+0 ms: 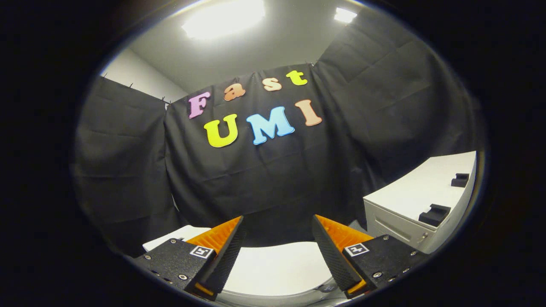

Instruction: Open the toilet lid.

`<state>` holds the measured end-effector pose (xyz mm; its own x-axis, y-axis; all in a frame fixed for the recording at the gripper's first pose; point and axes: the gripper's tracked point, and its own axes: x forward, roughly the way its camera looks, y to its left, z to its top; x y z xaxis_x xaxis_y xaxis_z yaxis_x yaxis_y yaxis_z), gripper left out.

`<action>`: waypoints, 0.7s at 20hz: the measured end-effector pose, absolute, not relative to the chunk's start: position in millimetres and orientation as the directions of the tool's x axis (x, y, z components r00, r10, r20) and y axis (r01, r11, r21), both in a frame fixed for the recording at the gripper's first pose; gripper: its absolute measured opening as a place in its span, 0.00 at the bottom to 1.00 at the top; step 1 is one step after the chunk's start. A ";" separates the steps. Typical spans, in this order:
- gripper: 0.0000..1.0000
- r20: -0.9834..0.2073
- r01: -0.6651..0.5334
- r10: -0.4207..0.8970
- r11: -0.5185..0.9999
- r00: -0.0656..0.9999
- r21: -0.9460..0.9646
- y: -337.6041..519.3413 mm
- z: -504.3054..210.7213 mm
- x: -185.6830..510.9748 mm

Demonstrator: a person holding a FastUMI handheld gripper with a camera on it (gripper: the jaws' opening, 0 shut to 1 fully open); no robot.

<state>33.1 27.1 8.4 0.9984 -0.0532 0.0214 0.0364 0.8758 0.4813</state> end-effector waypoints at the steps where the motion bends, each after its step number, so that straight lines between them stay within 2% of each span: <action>1: 0.96 0.015 0.043 -0.058 0.865 0.998 0.499 30.1 5.3 33.8; 5: 0.95 -0.019 0.044 -0.041 0.828 0.999 0.559 49.3 -14.9 40.7; 14: 0.96 -0.135 0.145 -0.068 0.680 0.988 0.719 54.5 -89.4 42.2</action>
<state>42.2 54.5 -89.4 0.9885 -0.0678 -0.1355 0.1451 0.6802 0.7185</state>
